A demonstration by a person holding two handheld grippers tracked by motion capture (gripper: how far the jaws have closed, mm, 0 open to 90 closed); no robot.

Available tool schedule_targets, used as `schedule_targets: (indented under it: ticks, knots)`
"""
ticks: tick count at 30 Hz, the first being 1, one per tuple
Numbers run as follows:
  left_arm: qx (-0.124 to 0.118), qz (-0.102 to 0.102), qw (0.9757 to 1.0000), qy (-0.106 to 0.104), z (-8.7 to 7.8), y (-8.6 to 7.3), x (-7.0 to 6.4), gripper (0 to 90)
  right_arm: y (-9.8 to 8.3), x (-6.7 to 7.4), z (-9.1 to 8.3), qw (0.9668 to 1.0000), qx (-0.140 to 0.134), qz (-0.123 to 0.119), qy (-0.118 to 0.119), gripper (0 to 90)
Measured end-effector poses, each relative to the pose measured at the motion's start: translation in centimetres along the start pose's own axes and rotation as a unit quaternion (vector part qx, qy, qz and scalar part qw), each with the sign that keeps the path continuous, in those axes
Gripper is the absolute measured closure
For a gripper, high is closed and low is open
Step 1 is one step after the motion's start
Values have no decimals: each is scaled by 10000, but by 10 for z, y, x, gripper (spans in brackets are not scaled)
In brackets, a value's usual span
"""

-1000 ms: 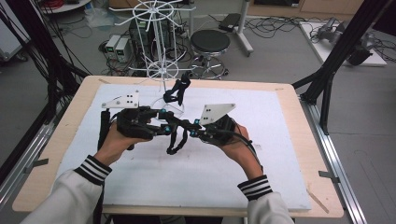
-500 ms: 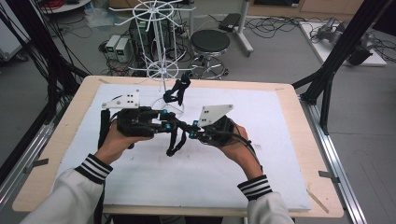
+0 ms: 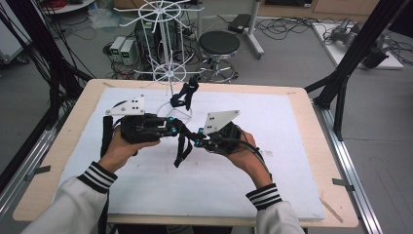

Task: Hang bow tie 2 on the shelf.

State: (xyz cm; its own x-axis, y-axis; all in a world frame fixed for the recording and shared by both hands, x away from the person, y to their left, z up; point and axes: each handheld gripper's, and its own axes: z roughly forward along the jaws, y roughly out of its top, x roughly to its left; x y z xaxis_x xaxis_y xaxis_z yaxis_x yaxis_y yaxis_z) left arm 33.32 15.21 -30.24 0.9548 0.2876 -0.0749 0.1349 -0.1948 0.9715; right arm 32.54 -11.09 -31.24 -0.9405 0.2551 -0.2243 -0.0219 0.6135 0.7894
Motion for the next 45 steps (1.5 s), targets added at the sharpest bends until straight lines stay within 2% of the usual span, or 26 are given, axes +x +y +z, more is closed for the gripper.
schedule_targets:
  ticks: [3,5,7,9,11,12,13,16,21,24,27,30,33,36,39,45]
  knots:
    - [6,21,10000,60,-1,0,-1,809,0,0,0,10000,-12,14,27,827]
    - [6,18,10000,82,-1,0,-1,809,0,0,1,10000,-27,43,55,750]
    - [13,39,9999,129,-2,0,-1,810,-1,2,1,9999,-118,25,-29,563]
    - [16,35,9999,154,-2,0,-1,810,-2,3,1,9995,-222,139,-159,368]
    - [8,23,9999,163,-3,-1,-1,809,-5,2,0,9994,-205,220,-168,171]
    - [7,38,9998,175,-4,-1,-1,809,-6,2,0,9993,-213,227,-211,109]
    - [-17,10,9999,159,-4,-1,-1,809,-8,3,-2,9991,-247,238,-252,109]
    - [-30,24,9998,205,-7,0,0,809,-15,3,-9,9979,-496,389,-151,108]
    - [-79,9,9996,284,-11,0,2,809,-30,7,-25,9951,-670,616,-384,107]
    - [-102,25,9994,338,-14,0,4,808,-41,9,-36,9916,-846,757,-614,107]
    - [-135,-1,9991,397,-17,0,5,808,-52,12,-45,9865,-1033,962,-832,107]
    - [-138,16,9987,493,-21,1,7,808,-64,13,-53,9814,-1229,1141,-937,107]
    - [-180,8,9982,576,-25,2,9,808,-75,16,-58,9778,-1321,1222,-1074,107]
    - [-210,24,9976,666,-32,3,11,808,-87,19,-62,9721,-1484,1427,-1127,107]
    - [-260,28,9965,789,-38,4,14,808,-98,23,-67,9653,-1647,1568,-1282,107]
    - [-322,4,9941,1034,-50,7,19,808,-120,27,-75,9495,-1926,1818,-1681,107]
